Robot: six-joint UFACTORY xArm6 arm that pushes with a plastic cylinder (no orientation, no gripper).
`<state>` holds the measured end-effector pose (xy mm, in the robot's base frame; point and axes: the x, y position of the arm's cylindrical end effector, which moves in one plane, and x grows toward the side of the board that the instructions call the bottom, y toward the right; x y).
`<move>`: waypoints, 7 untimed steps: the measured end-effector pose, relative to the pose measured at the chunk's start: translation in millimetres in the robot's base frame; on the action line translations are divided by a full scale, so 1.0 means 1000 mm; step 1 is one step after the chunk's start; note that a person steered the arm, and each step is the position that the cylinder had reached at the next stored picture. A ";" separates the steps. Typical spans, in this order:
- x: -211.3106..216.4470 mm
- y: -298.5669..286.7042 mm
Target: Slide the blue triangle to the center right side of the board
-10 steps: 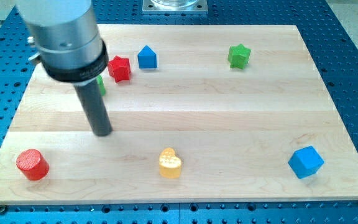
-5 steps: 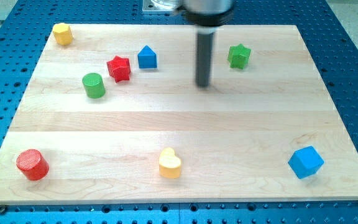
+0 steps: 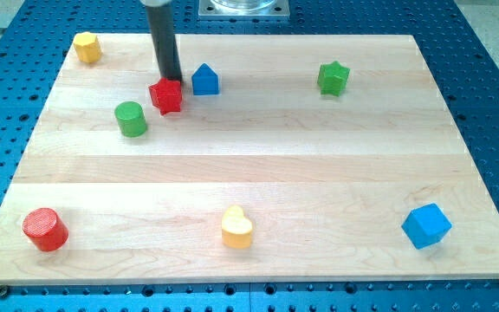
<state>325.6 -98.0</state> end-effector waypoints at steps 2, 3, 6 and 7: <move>0.013 0.108; -0.001 0.031; -0.057 0.021; -0.045 0.021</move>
<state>280.5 -76.9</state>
